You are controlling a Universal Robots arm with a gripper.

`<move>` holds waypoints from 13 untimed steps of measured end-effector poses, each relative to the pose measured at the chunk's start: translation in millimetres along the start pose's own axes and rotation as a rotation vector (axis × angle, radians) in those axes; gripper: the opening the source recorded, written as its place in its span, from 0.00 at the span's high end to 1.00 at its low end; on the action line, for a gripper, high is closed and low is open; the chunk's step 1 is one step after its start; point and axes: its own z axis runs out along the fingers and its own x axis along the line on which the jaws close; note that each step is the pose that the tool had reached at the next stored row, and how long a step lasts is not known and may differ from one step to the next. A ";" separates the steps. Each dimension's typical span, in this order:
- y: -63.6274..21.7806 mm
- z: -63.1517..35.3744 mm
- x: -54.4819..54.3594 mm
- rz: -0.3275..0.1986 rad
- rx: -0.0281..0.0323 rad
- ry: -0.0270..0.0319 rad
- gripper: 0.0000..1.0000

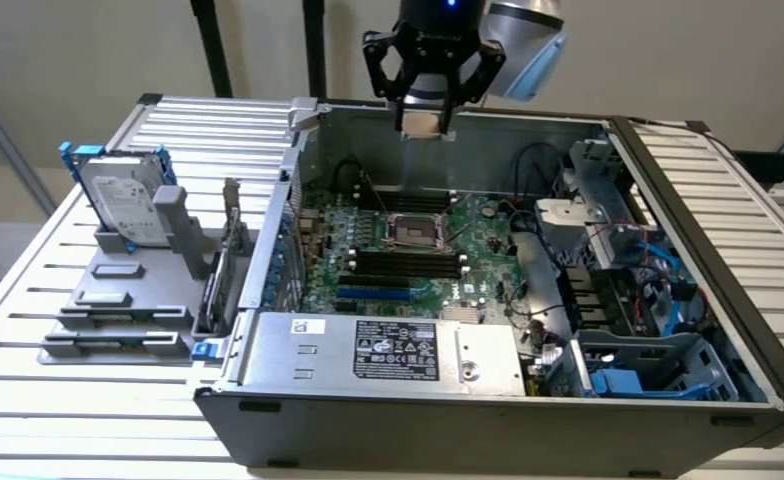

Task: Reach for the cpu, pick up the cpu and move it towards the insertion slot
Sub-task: 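Pick up the cpu and move it towards the insertion slot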

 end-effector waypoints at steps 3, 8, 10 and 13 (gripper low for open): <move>1.6 0.1 -2.6 0.002 0.0086 0.0056 0.45; 2.5 0.0 -4.3 0.019 0.0123 0.0075 0.45; 2.6 0.1 -4.4 0.025 0.0120 0.0070 0.45; 2.7 0.1 -4.4 0.025 0.0119 0.0069 0.45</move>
